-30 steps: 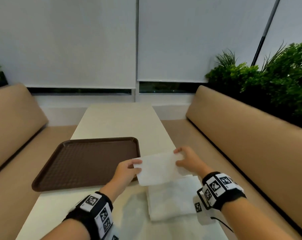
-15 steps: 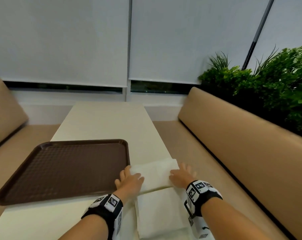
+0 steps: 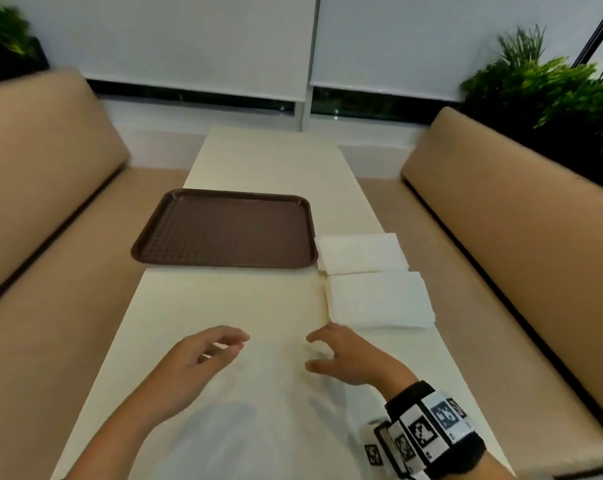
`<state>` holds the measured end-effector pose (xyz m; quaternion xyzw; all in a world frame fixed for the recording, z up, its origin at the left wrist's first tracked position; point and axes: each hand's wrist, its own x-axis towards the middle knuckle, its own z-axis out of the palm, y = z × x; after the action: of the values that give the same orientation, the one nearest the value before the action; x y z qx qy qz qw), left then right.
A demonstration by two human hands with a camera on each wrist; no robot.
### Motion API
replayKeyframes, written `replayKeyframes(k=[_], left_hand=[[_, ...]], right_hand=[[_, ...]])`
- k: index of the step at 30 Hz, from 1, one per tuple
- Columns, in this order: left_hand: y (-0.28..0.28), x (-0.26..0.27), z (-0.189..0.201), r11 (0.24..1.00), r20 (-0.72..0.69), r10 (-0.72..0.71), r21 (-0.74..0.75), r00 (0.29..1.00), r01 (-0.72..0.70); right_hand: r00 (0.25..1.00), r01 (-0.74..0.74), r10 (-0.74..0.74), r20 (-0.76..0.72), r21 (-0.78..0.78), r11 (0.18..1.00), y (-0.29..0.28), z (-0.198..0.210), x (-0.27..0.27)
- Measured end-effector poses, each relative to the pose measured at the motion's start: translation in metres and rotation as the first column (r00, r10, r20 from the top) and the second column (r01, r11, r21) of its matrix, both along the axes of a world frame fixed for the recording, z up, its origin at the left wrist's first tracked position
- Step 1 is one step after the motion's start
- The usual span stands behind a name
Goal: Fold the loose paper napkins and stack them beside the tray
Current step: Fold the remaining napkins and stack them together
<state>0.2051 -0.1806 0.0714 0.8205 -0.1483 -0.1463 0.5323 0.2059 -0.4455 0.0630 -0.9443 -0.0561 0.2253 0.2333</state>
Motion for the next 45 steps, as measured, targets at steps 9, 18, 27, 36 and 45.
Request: replayKeyframes(k=[9,18,27,36,45], left_hand=[[0.123,-0.126,-0.065,0.955,-0.109,0.294,0.061,0.950,-0.289],[0.155,-0.155,-0.077,0.901,-0.111,0.428,-0.017,0.897,-0.433],[0.134,-0.129,-0.039,0.919,-0.012,0.380,-0.113,0.925,-0.379],[0.056,-0.082,0.008,0.939,-0.071,0.189,-0.280,0.979,-0.202],[-0.024,-0.063,0.057,0.791,-0.289,-0.171,-0.610,0.942,-0.044]], right_hand=[[0.973,0.232,-0.232,0.014,-0.131,0.964,0.061,-0.036,-0.028],[0.925,0.371,-0.371,-0.085,-0.016,0.928,0.050,-0.034,-0.030],[0.896,0.444,-0.417,-0.154,0.276,0.852,0.033,-0.015,-0.054],[0.986,0.005,-0.129,0.101,0.768,0.641,0.041,0.099,-0.077],[0.935,-0.093,-0.306,0.180,0.957,0.276,0.034,0.137,-0.089]])
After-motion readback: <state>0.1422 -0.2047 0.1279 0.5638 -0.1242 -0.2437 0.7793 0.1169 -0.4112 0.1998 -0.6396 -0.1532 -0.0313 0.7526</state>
